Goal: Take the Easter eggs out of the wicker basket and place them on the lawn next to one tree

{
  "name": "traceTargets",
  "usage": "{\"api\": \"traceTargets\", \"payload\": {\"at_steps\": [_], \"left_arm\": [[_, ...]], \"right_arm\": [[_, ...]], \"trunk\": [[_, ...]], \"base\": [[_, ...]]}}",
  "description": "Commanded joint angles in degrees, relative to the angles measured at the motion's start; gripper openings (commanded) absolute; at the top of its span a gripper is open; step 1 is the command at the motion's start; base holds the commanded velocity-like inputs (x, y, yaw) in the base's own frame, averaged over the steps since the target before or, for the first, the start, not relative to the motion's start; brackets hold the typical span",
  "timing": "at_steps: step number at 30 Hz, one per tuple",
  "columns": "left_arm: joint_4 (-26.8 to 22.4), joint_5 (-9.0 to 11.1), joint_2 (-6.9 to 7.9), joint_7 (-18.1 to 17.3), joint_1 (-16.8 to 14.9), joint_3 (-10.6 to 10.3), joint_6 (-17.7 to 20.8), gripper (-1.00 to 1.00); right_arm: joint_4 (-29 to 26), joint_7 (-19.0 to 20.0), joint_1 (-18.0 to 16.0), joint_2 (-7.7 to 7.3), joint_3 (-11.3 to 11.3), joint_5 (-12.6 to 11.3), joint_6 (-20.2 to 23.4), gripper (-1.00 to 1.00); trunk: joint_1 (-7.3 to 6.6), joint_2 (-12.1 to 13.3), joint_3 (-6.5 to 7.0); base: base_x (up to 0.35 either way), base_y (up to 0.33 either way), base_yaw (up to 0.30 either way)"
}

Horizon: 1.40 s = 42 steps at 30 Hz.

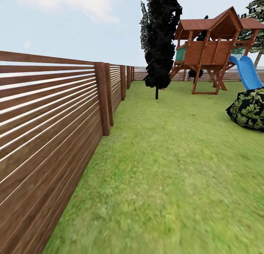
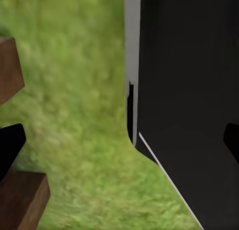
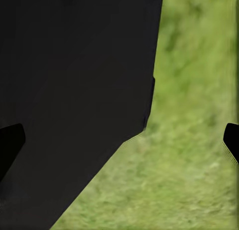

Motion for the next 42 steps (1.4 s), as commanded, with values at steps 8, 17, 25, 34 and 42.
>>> {"api": "traceTargets", "payload": {"at_steps": [8, 17, 25, 34, 42], "left_arm": [[-0.12, -0.05, 0.01, -0.04, 0.04, 0.01, 0.00, 1.00], [-0.12, -0.06, 0.01, -0.04, 0.04, 0.01, 0.03, 1.00], [-0.12, -0.05, 0.01, -0.04, 0.04, 0.01, 0.04, 1.00], [-0.12, -0.01, 0.01, -0.04, 0.04, 0.01, 0.03, 1.00], [-0.12, -0.03, 0.01, -0.04, 0.04, 0.01, 0.02, 1.00]], "right_arm": [[0.06, 0.04, -0.01, -0.05, 0.01, 0.25, -0.09, 1.00], [0.08, 0.44, -0.01, -0.01, 0.02, 0.32, -0.17, 1.00], [0.07, 0.48, -0.01, -0.01, 0.06, 0.34, -0.18, 1.00], [0.05, 0.35, -0.01, -0.01, 0.07, 0.33, -0.16, 1.00], [0.04, 0.14, -0.01, -0.01, 0.10, 0.33, -0.11, 1.00]], "trunk": [[0.04, -0.01, -0.03], [0.04, -0.01, -0.03], [0.04, -0.01, -0.03], [0.04, -0.01, -0.03], [0.04, -0.01, -0.03]], "base": [[0.334, 0.000, 0.000], [0.334, 0.000, -0.130], [0.334, 0.000, -0.276], [0.334, 0.000, -0.188], [0.334, 0.000, -0.007]]}}
